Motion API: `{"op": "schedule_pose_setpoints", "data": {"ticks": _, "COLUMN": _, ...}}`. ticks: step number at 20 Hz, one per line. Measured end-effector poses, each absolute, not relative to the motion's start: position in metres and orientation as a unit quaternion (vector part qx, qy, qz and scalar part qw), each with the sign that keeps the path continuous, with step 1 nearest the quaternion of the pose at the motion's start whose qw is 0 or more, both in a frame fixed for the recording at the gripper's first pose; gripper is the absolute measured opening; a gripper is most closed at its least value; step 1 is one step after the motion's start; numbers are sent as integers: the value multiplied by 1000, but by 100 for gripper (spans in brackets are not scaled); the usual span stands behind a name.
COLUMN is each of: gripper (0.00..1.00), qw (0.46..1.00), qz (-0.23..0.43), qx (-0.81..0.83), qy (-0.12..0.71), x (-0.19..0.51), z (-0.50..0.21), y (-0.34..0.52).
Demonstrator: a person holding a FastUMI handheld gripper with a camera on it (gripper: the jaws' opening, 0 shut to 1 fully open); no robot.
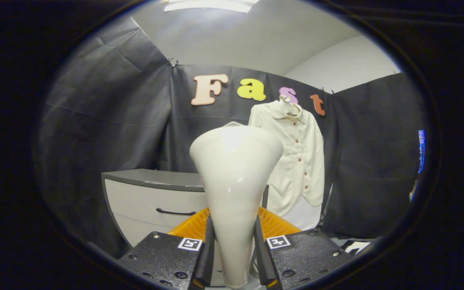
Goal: Iron the clothes twice with a garment steamer, once on the left side and once on the right side.
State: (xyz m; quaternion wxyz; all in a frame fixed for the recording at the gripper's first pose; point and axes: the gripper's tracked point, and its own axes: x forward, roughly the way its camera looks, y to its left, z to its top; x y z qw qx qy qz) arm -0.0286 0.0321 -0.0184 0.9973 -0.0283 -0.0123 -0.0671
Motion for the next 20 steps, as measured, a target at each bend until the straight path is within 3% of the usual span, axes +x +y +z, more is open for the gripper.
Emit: {"op": "schedule_pose_setpoints", "data": {"ticks": 20, "gripper": 43, "qw": 999, "qz": -47, "qx": -17, "qy": -14, "x": -44, "z": -1, "y": 35}}
